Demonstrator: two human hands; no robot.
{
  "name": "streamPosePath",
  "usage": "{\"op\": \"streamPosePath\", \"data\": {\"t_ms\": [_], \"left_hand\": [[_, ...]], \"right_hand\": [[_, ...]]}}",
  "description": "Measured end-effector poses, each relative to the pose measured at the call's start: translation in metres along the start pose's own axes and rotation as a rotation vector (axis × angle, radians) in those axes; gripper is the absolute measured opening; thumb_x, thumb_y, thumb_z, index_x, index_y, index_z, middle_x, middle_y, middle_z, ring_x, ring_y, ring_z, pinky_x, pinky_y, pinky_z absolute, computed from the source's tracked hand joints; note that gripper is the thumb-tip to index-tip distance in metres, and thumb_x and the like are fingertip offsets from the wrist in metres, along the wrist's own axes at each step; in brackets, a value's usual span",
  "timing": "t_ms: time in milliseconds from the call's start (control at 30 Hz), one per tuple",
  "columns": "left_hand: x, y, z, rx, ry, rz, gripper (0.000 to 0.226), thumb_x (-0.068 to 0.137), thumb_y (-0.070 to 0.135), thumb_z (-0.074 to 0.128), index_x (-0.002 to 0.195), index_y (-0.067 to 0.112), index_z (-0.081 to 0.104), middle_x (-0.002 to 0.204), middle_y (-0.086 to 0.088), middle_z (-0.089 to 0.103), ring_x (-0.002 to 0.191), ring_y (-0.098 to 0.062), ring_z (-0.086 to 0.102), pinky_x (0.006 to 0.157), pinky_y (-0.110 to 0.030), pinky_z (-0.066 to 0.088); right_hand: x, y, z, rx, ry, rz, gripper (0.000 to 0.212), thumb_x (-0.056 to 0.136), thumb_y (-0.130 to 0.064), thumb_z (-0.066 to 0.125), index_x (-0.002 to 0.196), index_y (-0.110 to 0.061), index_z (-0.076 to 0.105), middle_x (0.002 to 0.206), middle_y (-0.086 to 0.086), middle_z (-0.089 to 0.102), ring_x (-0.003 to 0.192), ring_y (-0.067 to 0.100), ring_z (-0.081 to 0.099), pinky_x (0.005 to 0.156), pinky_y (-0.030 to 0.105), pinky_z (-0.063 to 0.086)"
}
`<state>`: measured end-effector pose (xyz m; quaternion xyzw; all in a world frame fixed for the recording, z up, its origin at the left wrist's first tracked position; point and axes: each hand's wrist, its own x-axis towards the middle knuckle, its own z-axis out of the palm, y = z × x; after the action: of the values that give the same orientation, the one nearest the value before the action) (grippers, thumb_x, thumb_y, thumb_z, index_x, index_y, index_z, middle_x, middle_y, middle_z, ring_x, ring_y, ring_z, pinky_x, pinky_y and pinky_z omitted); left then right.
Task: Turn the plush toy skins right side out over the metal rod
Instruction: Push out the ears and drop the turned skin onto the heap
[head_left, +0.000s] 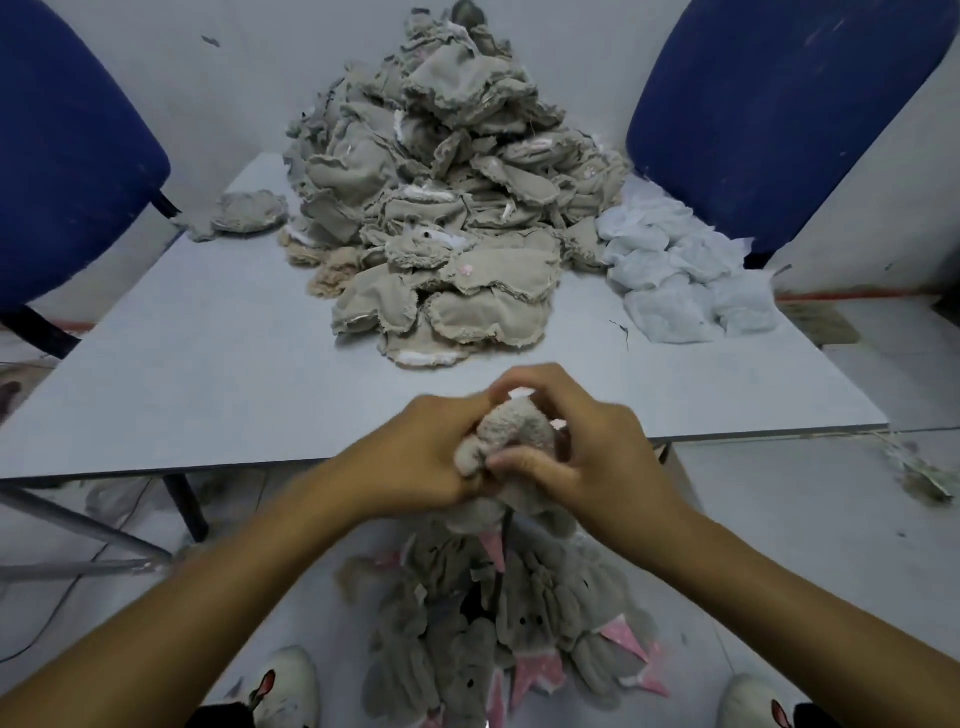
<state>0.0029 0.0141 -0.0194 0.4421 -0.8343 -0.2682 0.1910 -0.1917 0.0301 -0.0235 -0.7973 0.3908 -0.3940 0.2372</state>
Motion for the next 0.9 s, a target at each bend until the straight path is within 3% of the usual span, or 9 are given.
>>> {"op": "streamPosePath", "data": {"t_ms": [100, 167, 300, 367, 433, 533, 700, 800, 900], "left_hand": [[0.002, 0.004, 0.005, -0.08, 0.011, -0.01, 0.043, 0.075, 0.044, 0.077, 0.113, 0.041, 0.058, 0.104, 0.015, 0.068, 0.095, -0.001, 0.062, 0.079, -0.024, 0.049], [0.002, 0.005, 0.002, -0.247, 0.078, 0.007, 0.044, 0.072, 0.039, 0.081, 0.113, 0.033, 0.066, 0.103, 0.013, 0.07, 0.094, -0.004, 0.065, 0.078, -0.023, 0.051], [0.001, 0.012, -0.001, -0.461, 0.182, 0.038, 0.023, 0.07, 0.019, 0.081, 0.091, 0.015, 0.073, 0.086, -0.003, 0.072, 0.081, -0.027, 0.067, 0.074, -0.048, 0.055], [0.004, 0.011, -0.005, -0.535, 0.272, 0.042, 0.017, 0.069, 0.012, 0.081, 0.082, 0.015, 0.07, 0.078, 0.002, 0.07, 0.076, -0.021, 0.067, 0.075, -0.051, 0.054], [0.007, 0.004, -0.012, -0.556, 0.3, 0.029, 0.022, 0.067, 0.009, 0.085, 0.08, 0.015, 0.068, 0.076, 0.009, 0.067, 0.076, -0.01, 0.064, 0.073, -0.041, 0.054], [0.007, -0.006, -0.021, -0.402, 0.101, 0.033, 0.023, 0.069, 0.008, 0.087, 0.079, 0.016, 0.067, 0.075, 0.011, 0.064, 0.071, -0.004, 0.059, 0.064, -0.022, 0.047], [0.008, -0.014, -0.016, 0.047, -0.145, -0.014, 0.023, 0.079, 0.011, 0.073, 0.099, 0.021, 0.067, 0.085, 0.002, 0.068, 0.078, -0.017, 0.062, 0.072, -0.045, 0.051], [0.008, -0.009, -0.016, -0.131, -0.217, -0.068, 0.04, 0.072, 0.024, 0.079, 0.106, 0.03, 0.059, 0.094, 0.003, 0.067, 0.086, -0.024, 0.064, 0.073, -0.049, 0.055], [0.01, -0.003, -0.015, -0.344, -0.16, -0.065, 0.047, 0.071, 0.05, 0.078, 0.114, 0.037, 0.062, 0.11, 0.01, 0.068, 0.102, -0.014, 0.066, 0.087, -0.036, 0.055]], "right_hand": [[-0.007, 0.009, 0.004, -0.031, -0.001, 0.021, 0.051, 0.082, -0.03, 0.08, 0.124, -0.031, 0.051, 0.097, -0.017, 0.062, 0.087, 0.002, 0.062, 0.072, 0.013, 0.047], [-0.01, 0.016, 0.003, 0.038, 0.035, 0.055, 0.055, 0.081, -0.029, 0.08, 0.124, -0.038, 0.046, 0.1, -0.015, 0.059, 0.09, 0.007, 0.061, 0.071, 0.014, 0.048], [-0.009, 0.026, -0.01, 0.141, -0.091, 0.209, 0.05, 0.08, -0.045, 0.077, 0.118, -0.046, 0.044, 0.091, -0.007, 0.061, 0.077, 0.011, 0.062, 0.065, 0.032, 0.054], [-0.006, 0.025, -0.019, 0.157, -0.12, 0.174, 0.047, 0.075, -0.046, 0.079, 0.114, -0.043, 0.053, 0.09, -0.006, 0.066, 0.076, 0.011, 0.065, 0.066, 0.037, 0.055], [0.0, 0.02, -0.026, 0.262, -0.008, 0.103, 0.048, 0.074, -0.031, 0.085, 0.113, -0.033, 0.058, 0.09, -0.006, 0.067, 0.076, 0.008, 0.066, 0.061, 0.025, 0.054], [0.011, 0.012, -0.026, 0.436, 0.138, 0.057, 0.058, 0.071, -0.012, 0.088, 0.116, -0.028, 0.056, 0.084, -0.007, 0.068, 0.072, 0.008, 0.065, 0.061, 0.018, 0.052], [0.0, 0.013, -0.004, 0.169, -0.013, 0.086, 0.061, 0.072, -0.024, 0.088, 0.121, -0.036, 0.053, 0.091, -0.014, 0.062, 0.072, 0.008, 0.061, 0.066, 0.029, 0.057], [-0.007, 0.021, 0.002, 0.114, -0.034, 0.14, 0.068, 0.071, -0.03, 0.088, 0.124, -0.043, 0.047, 0.069, -0.017, 0.055, 0.058, 0.005, 0.052, 0.057, 0.019, 0.047], [-0.008, 0.026, -0.002, 0.156, -0.033, 0.172, 0.084, 0.066, -0.029, 0.091, 0.126, -0.056, 0.039, 0.082, -0.01, 0.061, 0.064, 0.008, 0.058, 0.061, 0.025, 0.053]]}}
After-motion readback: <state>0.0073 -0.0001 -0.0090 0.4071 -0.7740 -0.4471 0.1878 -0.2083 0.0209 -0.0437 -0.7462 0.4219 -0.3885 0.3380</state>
